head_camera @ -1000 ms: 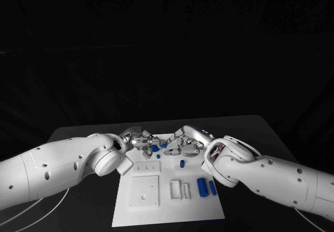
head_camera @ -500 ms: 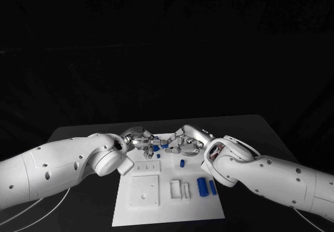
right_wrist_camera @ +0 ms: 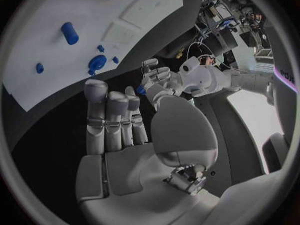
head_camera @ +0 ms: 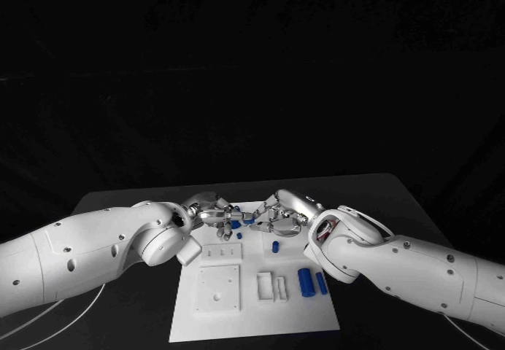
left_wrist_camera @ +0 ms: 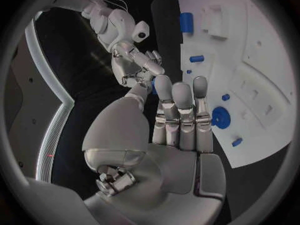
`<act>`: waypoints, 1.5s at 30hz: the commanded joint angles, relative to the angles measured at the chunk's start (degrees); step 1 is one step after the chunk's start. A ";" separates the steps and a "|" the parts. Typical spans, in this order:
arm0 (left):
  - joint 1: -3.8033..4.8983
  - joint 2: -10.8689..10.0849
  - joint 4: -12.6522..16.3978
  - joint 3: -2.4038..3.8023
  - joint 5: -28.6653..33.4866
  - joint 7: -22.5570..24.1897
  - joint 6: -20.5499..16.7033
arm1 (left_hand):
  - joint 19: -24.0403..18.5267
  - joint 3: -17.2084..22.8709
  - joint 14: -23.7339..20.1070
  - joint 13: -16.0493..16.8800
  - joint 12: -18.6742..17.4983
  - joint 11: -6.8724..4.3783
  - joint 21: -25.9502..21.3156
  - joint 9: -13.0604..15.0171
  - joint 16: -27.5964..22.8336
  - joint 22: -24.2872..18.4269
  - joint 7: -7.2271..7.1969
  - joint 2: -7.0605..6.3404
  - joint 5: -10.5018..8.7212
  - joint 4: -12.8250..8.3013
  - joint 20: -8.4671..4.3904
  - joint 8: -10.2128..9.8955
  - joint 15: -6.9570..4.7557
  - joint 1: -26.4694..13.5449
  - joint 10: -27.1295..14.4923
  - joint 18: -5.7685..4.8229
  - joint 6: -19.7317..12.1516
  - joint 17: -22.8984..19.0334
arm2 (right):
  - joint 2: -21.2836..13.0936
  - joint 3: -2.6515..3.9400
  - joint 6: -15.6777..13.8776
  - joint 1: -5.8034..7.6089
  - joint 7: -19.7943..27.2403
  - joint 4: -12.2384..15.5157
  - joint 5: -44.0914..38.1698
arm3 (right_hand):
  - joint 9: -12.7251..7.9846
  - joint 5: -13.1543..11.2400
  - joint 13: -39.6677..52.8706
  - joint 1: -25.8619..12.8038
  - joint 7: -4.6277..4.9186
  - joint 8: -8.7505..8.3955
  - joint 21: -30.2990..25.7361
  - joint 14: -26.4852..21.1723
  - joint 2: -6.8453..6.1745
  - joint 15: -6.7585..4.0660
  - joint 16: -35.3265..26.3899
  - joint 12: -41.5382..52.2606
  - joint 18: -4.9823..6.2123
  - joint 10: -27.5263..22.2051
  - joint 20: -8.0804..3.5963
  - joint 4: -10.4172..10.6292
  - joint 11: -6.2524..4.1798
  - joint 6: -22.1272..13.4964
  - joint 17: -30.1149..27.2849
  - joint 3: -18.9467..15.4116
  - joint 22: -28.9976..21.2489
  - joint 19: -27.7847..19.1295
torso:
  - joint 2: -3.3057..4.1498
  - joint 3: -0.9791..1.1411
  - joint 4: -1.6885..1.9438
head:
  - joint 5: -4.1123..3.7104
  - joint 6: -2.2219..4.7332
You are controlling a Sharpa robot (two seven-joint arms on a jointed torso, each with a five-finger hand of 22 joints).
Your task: Assemble the parts on the task board
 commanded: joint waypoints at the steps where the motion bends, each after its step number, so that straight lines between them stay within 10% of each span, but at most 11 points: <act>1: 0.03 0.08 0.24 -0.01 0.12 -0.06 2.47 | -0.07 6.41 -0.29 -0.11 -0.37 -2.08 -0.35 -0.13 -0.38 1.17 -2.42 0.43 -0.31 -6.86 0.25 0.17 -0.28 1.03 0.44 -0.85 2.14 -0.09 | 0.01 0.06 -0.44 0.01 -0.14 -0.13 -0.47 | 0.03 -0.24 0.03 -0.46 0.11 -0.20 0.35 0.03 0.10 -0.24 0.31 0.17 0.14 0.02 -0.34 -0.11 -0.38 0.47 0.04 0.31 3.80 0.58 | 0.03 -0.01 0.00 | -0.13 -0.03; 14: 0.03 0.08 0.02 -0.02 0.09 -0.19 2.30 | -0.04 6.20 -0.26 -0.14 -0.61 -2.11 -0.42 -0.39 -0.39 1.18 -2.41 0.51 -0.63 -6.82 0.25 0.19 -0.28 1.30 0.46 -0.85 2.15 -0.12 | -0.21 0.06 0.00 0.00 -0.16 -0.14 -0.47 | 0.02 0.05 0.04 -0.79 0.13 -0.20 0.33 0.01 -0.41 -0.22 0.18 0.14 0.14 0.04 -0.33 -0.05 -0.35 0.42 -0.03 -0.09 3.78 0.55 | 0.00 -0.01 -0.01 | -0.11 -0.08; 19: 0.04 0.09 -0.58 -0.02 0.09 -0.54 1.31 | 0.07 6.27 -0.16 -0.13 -0.60 -2.13 -0.38 -0.50 -0.34 1.20 -2.38 0.77 -0.78 -6.81 0.20 0.18 -0.31 1.49 0.50 -0.85 2.15 -0.12 | -1.08 0.06 0.07 -0.01 0.43 0.02 0.00 | 0.01 5.40 -0.34 -0.55 0.48 -0.19 -0.39 -0.19 -1.41 -0.03 -0.34 -0.37 0.34 -0.25 -0.14 0.92 -0.10 -0.65 -0.45 -5.80 3.65 0.43 | 0.00 0.00 0.02 | 0.03 -0.11; 29: 0.15 0.29 -2.69 -0.01 -1.02 -5.10 2.54 | 0.23 6.42 0.04 -0.13 -0.50 -2.22 -0.25 -0.63 -0.31 1.22 -2.38 0.94 -0.71 -7.07 0.09 0.18 -0.37 1.58 0.51 -0.85 2.20 -0.13 | -4.43 0.19 -1.36 -0.05 2.71 -0.12 3.28 | -0.02 6.43 -0.52 0.55 0.77 -0.24 -1.07 -0.30 -1.57 0.11 -0.52 -0.51 0.57 -0.43 0.04 1.87 0.09 -1.53 -0.69 -8.90 3.56 0.41 | -0.05 0.08 -0.18 | 0.38 -0.30; 45: 3.45 3.25 -5.68 -0.53 -15.18 -28.97 7.09 | 0.93 7.32 1.05 -0.90 0.22 -2.55 0.33 -0.76 -0.48 1.22 -2.55 0.85 1.17 -8.29 -0.29 0.22 -0.63 0.69 0.64 -0.85 2.84 -0.27 | -7.50 3.61 -3.15 1.51 5.17 -6.05 11.75 | 0.00 8.48 -0.69 0.81 0.72 -0.21 -1.34 -0.44 -1.49 0.11 -0.67 -0.66 0.57 -0.57 0.06 1.68 0.06 -1.35 -0.88 -9.18 3.55 0.33 | -0.11 0.10 0.05 | 0.75 -1.12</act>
